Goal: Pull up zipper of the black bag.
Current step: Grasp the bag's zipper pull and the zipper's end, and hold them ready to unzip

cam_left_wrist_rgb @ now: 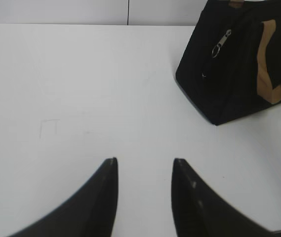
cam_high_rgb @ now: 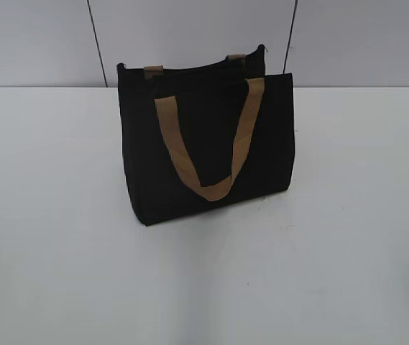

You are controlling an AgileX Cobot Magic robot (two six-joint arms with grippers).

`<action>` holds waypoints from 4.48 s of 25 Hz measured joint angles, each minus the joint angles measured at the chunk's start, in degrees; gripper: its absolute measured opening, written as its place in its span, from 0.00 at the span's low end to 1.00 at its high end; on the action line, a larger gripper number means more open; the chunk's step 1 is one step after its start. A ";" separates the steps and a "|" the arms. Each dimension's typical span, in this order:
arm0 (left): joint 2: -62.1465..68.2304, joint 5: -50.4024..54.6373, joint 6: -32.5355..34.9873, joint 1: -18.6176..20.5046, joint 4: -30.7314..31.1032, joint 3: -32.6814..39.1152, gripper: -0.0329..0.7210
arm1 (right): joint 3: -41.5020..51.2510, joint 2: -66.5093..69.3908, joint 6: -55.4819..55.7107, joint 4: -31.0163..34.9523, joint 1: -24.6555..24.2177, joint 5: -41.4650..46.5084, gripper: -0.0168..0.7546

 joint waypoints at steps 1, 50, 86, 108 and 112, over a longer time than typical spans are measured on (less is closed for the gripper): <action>0.00 0.00 0.00 0.00 0.00 0.00 0.41 | 0.00 0.00 0.00 0.00 0.00 0.00 0.55; 32.94 -20.81 20.48 0.00 -10.96 -1.70 0.57 | -14.02 31.61 -4.22 1.24 0.00 -4.20 0.56; 108.25 -23.15 138.12 -4.18 -89.92 -19.87 0.60 | -59.66 81.57 -18.44 15.43 13.78 -1.91 0.56; 113.16 -29.12 136.06 -8.32 -89.99 -26.36 0.27 | -60.85 82.95 -17.64 15.76 19.88 -6.31 0.53; 113.03 -31.07 135.66 -8.37 -90.04 -26.36 0.10 | -61.85 82.95 -17.94 15.83 19.88 -6.42 0.52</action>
